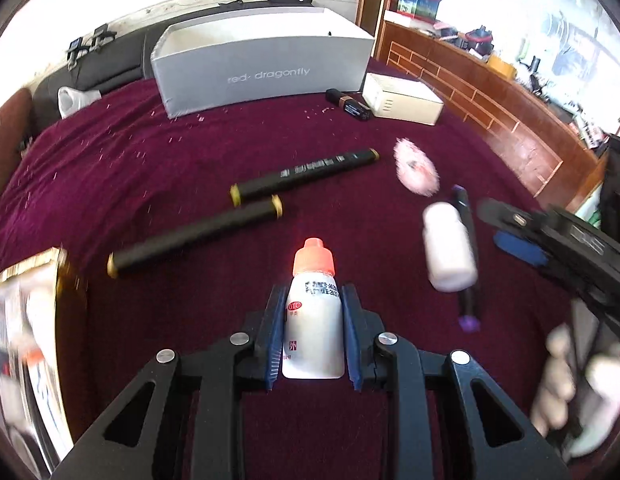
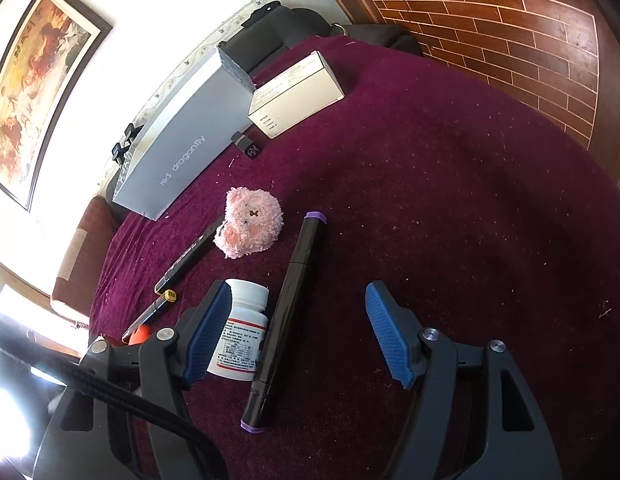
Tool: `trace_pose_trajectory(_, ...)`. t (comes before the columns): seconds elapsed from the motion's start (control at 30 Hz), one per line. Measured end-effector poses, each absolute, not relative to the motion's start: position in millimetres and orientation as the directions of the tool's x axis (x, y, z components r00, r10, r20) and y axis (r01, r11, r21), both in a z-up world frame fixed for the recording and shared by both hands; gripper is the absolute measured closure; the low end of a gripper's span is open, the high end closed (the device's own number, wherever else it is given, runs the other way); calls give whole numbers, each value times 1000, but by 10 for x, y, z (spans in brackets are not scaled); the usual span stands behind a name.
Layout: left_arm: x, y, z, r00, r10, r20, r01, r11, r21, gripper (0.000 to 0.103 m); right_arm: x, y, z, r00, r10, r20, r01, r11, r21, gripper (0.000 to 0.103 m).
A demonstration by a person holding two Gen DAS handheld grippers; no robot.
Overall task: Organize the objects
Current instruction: 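Grasp the white pill bottle with the right gripper while the left gripper lifts the dropper bottle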
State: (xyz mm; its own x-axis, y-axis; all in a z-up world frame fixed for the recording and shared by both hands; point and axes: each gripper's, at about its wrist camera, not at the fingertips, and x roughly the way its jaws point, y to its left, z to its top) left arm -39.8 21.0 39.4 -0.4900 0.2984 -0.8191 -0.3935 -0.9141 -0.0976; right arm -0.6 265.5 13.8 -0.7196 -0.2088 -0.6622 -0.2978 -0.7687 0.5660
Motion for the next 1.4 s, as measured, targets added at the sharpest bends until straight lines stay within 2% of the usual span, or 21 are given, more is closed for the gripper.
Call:
trace_pose_trajectory(0.13, -62, 80, 383, -475, 343, -810, -411, -901, -140, 81, -10, 2555, 200, -729, -181, -660, -268, -812, 518, 34)
trace_pose_trajectory(0.37, 418, -163, 387, -567, 319, -759, -388, -917, -95, 81, -10, 2450, 161, -723, -138, -677, -263, -852, 454, 35)
trace_pose_trajectory(0.53, 600, -482, 517, -591, 340, -732, -351, -925, -146, 81, 46, 2411, 289, -738, -53, -673, -287, -877, 385, 35)
trace_pose_trajectory(0.63, 685, -640, 592, -611, 349, -711, -346, -925, -156, 81, 44, 2217, 455, -737, -102, -668, -205, -909, 364, 35)
trace_pose_trajectory(0.7, 727, -732, 616, -619, 355, -701, -338, -925, -170, 81, -50, 2066, 488, -701, -125, -702, -167, -928, 332, 35)
trace_pose_trajectory(0.83, 794, -914, 638, -628, 367, -686, -326, -925, -196, 81, -252, 1945, 419, -629, -76, -774, -199, -946, 255, 35)
trace_pose_trajectory(0.93, 805, -1070, 628, -629, 371, -683, -308, -926, -219, 80, -348, 1917, 347, -584, -54, -810, -223, -949, 224, 42)
trace_pose_trajectory(1.17, 750, -1329, 547, -623, 382, -683, -263, -924, -277, 80, -438, 1776, 336, -539, 39, -842, -251, -961, 117, 46)
trace_pose_trajectory(1.27, 740, -1364, 517, -616, 391, -684, -260, -920, -292, 80, -520, 1721, 318, -517, 73, -853, -256, -964, 73, 53)
trace_pose_trajectory(1.33, 763, -1416, 516, -614, 398, -682, -261, -917, -301, 80, -567, 1693, 267, -475, 50, -879, -258, -962, 84, 58)
trace_pose_trajectory(1.4, 787, -1461, 522, -618, 399, -677, -258, -917, -305, 80, -577, 1689, 217, -447, -24, -894, -268, -950, 160, 59)
